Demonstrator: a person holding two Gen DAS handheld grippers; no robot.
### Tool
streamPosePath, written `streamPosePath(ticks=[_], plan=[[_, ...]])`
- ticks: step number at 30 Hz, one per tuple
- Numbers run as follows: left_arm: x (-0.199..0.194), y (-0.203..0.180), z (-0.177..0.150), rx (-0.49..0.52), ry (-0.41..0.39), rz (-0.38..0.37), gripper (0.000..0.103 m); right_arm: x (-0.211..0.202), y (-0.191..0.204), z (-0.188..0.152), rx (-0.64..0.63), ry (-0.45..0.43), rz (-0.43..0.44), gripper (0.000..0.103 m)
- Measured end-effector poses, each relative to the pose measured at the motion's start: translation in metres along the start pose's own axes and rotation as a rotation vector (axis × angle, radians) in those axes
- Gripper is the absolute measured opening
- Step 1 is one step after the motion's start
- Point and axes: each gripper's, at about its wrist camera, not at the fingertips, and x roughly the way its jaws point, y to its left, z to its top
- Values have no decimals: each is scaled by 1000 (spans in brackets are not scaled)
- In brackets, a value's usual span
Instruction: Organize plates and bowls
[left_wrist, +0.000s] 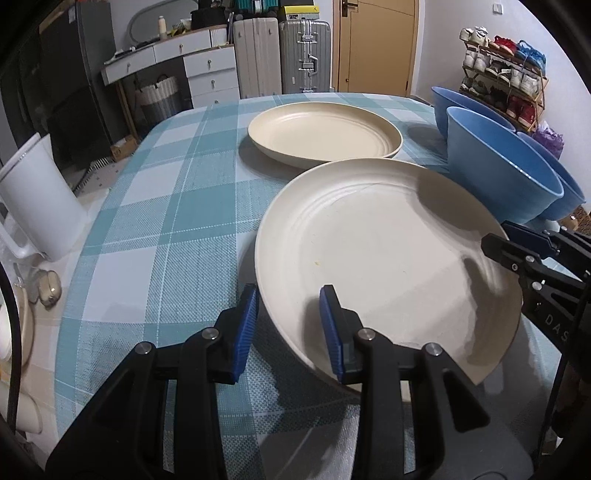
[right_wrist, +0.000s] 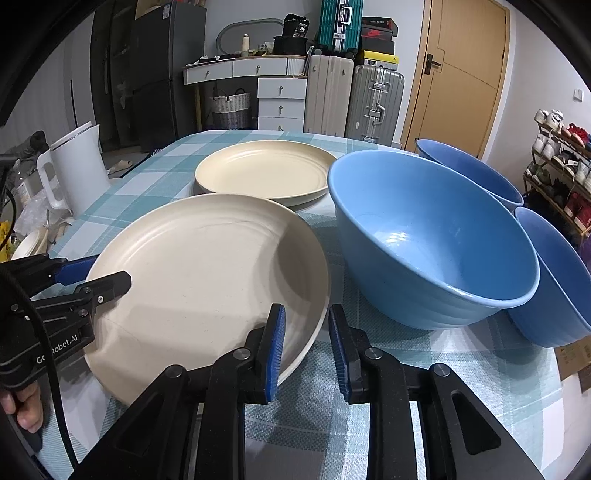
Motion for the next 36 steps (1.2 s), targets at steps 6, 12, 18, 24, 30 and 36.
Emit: streamPosePath(ticks=[6,12,18,24,30,36], plan=[[-12,9,3,-57,-8,-93,53,-14,-4,1,11,-27,37,52],[-35,9,6,-62,-49,-126,72,-35,-1,5,-21,-68,63,81],[-62,15,15,-79,-100,-133,88,-60,-1,16,-22,-140,60,101],[-88,22,25,-93,-149,-134,102,-79,-1,33,-36,-174,110,102],[-104,27,37,-106,-166,-112,102,-97,-6,51,-30,-201,160,102],[-120,36,55,-140,-192,-104,102,-118,-25,74,17,-244,216,102]])
